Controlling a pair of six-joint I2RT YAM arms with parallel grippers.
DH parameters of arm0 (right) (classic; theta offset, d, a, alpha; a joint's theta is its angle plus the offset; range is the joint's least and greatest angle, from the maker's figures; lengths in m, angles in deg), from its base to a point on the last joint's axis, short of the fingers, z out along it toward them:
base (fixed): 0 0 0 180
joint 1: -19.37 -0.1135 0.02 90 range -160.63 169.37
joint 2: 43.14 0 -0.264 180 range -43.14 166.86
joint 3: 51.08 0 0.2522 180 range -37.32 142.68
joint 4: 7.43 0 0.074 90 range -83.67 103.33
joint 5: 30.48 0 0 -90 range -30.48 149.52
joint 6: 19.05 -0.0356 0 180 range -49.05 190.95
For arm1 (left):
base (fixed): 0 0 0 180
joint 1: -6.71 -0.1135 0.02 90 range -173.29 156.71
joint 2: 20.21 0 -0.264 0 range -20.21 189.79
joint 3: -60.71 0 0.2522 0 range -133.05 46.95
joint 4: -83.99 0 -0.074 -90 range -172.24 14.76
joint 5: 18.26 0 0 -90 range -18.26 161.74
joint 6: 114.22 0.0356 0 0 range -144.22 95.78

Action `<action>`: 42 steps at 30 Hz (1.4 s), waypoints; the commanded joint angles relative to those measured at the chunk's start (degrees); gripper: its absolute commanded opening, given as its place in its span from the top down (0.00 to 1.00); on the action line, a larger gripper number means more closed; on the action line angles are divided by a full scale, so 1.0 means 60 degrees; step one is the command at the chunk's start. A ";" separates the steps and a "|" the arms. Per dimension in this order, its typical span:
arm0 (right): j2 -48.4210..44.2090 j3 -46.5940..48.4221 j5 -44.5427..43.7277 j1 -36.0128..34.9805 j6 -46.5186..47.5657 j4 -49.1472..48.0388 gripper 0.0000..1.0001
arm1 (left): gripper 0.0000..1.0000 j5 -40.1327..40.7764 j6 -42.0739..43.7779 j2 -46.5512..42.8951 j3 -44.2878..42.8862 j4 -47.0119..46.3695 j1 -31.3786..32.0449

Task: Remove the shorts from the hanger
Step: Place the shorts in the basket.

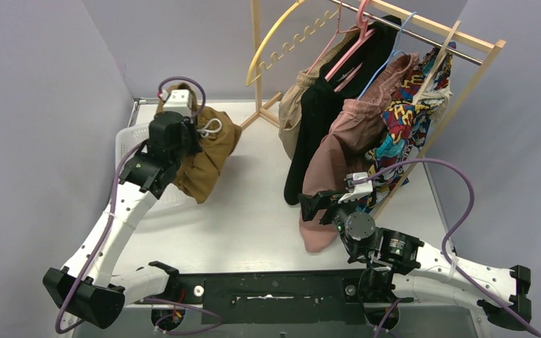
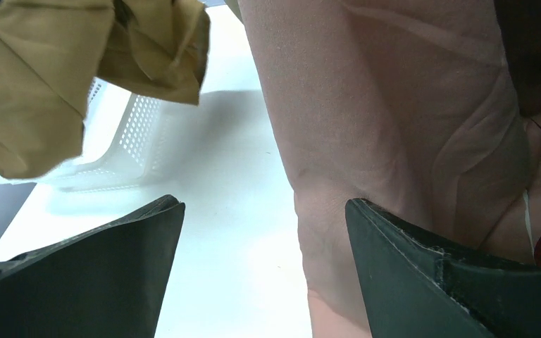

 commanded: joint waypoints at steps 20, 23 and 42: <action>0.0292 0.0025 -0.0218 0.0070 0.0301 -0.0958 0.11 | 1.00 0.0184 0.0210 -0.0061 -0.0805 -0.0138 -0.2888; 0.0349 0.0004 -0.0170 0.0070 0.0305 -0.1007 0.11 | 1.00 -0.1469 -0.0096 0.0290 -0.0346 -0.0414 -0.3934; 0.0507 0.0613 0.0236 0.0203 0.0811 -0.0976 0.08 | 1.00 -0.2532 0.0175 0.4151 0.0820 -0.4169 -0.5385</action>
